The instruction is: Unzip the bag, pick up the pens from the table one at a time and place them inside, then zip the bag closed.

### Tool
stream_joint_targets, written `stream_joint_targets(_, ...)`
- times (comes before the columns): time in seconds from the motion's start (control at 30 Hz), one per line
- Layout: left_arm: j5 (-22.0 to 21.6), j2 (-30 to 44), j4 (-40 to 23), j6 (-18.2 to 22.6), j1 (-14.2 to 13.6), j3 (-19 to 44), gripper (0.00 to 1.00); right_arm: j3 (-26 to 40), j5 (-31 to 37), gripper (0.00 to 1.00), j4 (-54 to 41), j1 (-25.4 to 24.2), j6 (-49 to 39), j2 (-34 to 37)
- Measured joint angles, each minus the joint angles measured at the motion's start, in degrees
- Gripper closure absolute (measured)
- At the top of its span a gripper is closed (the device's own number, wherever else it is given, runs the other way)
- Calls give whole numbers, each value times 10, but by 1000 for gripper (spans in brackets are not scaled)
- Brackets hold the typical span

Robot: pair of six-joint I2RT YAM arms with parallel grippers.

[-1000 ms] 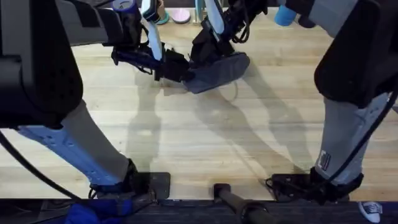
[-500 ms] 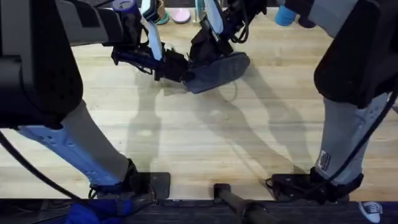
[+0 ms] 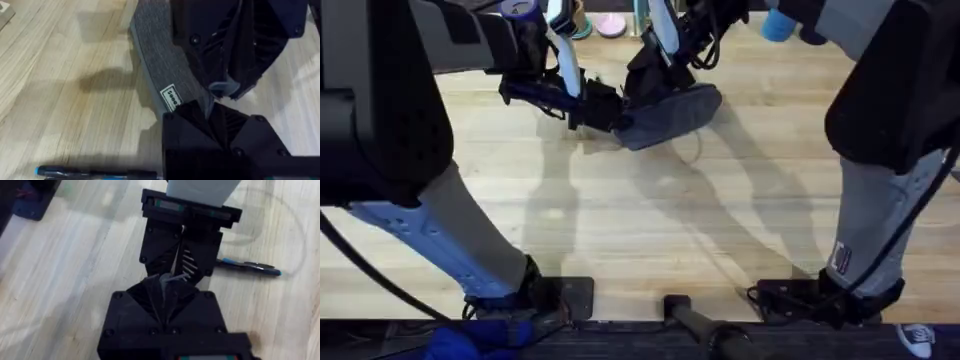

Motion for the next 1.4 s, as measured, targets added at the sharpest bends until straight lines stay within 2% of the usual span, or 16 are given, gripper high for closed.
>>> stream_joint_targets(0.9,0,0,0,0,0,0,959,0,0,971,4,14,0,0)
stream_joint_targets(0.97,0,0,0,0,0,0,959,0,0,906,4,14,2,0)
stream_joint_targets(1.0,0,0,0,0,0,0,959,0,0,834,4,14,2,0)
stream_joint_targets(1.17,0,0,0,0,0,0,959,0,-8,367,8,16,4,0)
stream_joint_targets(1.27,0,0,0,0,0,0,959,0,-11,129,8,16,4,0)
stream_joint_targets(1.33,0,0,0,0,0,0,959,0,-11,24,7,16,4,0)
stream_joint_targets(1.4,0,0,0,0,0,0,959,0,-11,10,8,16,4,0)
